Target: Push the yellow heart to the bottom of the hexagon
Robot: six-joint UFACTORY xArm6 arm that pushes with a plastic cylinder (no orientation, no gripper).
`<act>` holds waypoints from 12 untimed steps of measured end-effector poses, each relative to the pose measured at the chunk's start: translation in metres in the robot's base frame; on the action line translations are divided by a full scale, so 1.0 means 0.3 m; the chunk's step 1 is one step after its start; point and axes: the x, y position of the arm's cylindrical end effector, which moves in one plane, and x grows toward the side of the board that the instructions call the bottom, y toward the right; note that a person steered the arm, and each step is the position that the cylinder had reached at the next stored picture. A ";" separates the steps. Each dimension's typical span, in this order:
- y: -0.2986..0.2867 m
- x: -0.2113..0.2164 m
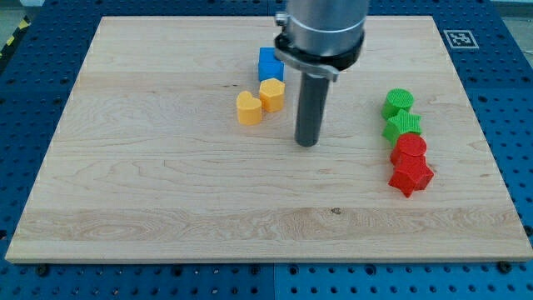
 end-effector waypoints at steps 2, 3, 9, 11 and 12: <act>-0.094 0.021; -0.095 0.024; -0.346 -0.226; -0.254 -0.166; -0.243 -0.166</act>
